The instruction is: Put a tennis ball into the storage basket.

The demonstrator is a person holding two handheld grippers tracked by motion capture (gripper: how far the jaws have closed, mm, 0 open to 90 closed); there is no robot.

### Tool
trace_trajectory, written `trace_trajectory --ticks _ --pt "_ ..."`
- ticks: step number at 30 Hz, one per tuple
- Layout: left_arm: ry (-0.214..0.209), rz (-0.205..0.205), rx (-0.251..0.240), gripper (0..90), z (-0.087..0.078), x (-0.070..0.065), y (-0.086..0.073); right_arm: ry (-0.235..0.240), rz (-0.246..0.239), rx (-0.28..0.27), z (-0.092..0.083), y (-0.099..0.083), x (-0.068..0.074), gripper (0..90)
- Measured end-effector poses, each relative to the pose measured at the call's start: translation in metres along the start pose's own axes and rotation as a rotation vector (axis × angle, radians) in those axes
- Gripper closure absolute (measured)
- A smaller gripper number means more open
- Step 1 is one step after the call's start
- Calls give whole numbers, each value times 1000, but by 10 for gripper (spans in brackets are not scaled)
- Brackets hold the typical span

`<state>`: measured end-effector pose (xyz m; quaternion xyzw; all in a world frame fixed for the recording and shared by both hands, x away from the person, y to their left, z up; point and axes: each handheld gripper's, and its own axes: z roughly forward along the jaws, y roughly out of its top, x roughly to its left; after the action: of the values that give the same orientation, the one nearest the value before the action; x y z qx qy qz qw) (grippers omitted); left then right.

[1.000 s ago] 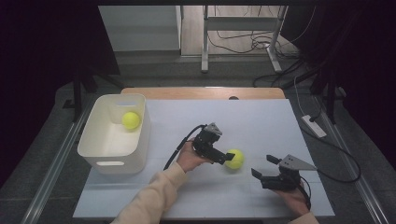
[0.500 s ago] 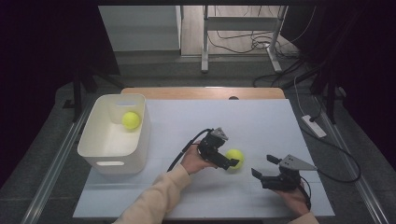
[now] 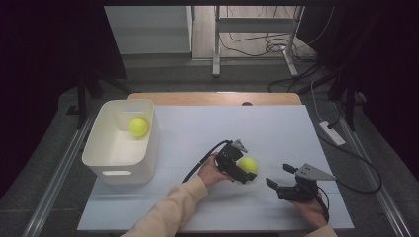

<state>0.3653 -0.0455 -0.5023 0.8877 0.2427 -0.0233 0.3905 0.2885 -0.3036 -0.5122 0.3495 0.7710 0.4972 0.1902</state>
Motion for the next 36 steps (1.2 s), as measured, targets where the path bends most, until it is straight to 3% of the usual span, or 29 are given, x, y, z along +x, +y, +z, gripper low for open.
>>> trace_trajectory --ticks 6,7,15,19,28,36 --pt "-2 -5 26 42 8 -1 0 0 1 -2 0 0 0 128" --pt "-3 11 45 51 9 0 0 -1 0 0 0 0 0 128" --pt "29 19 26 261 8 1 -1 0 0 -2 0 0 0 129" --pt "18 3 20 267 8 2 -2 -1 0 -1 0 0 0 129" --pt "35 42 36 275 7 1 -1 -5 1 -2 -1 0 0 129" --pt "32 48 29 279 7 1 -2 -6 0 -1 -1 0 -1 130"
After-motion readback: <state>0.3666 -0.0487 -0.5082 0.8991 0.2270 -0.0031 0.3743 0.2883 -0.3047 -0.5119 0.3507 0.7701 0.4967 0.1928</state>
